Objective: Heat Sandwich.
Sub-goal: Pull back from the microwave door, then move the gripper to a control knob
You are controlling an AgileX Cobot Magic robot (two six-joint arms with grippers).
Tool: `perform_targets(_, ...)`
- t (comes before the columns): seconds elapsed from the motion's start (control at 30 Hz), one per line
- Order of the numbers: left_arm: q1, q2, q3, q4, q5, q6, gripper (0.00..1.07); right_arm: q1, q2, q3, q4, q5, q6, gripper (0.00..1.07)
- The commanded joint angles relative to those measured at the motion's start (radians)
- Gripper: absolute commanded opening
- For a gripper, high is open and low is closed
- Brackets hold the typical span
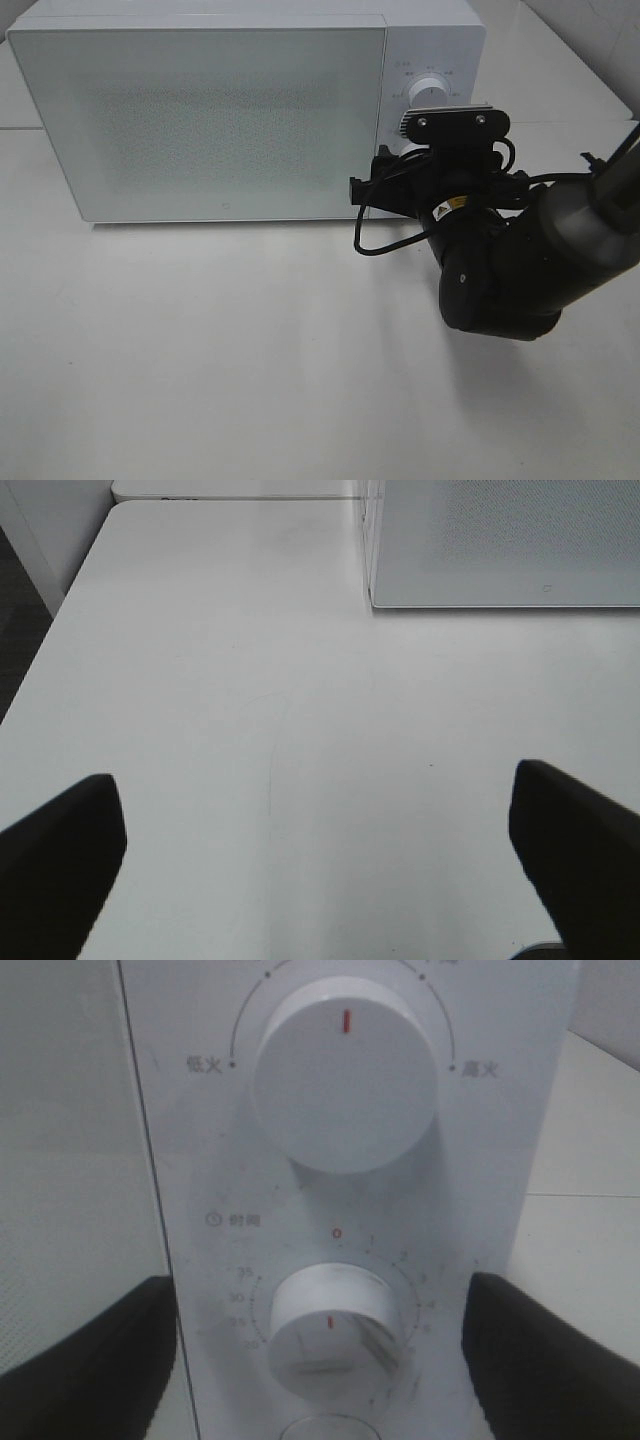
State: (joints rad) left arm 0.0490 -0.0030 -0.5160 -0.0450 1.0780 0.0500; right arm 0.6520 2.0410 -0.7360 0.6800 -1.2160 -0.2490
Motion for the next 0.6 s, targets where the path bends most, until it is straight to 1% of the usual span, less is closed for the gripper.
perform_targets(0.03,0.0,-0.021,0.0,-0.008,-0.011,-0.001,1.0,-0.011,0.012,-0.026,-0.015,-0.012,0.013,0.76)
perform_targets(0.4,0.0,-0.021,0.0,-0.008,-0.011,-0.001,1.0,-0.007,0.023,-0.03,-0.015,-0.004,0.017,0.76)
perform_targets(0.53,0.0,-0.021,0.0,-0.008,-0.011,-0.001,1.0,-0.007,0.023,-0.03,-0.015,0.021,0.017,0.75)
perform_targets(0.57,0.0,-0.021,0.0,-0.008,-0.011,-0.001,1.0,-0.007,0.023,-0.03,-0.015,0.028,0.018,0.73)
perform_targets(0.6,0.0,-0.021,0.0,-0.008,-0.011,-0.001,1.0,-0.007,0.023,-0.03,-0.015,0.034,0.032,0.69)
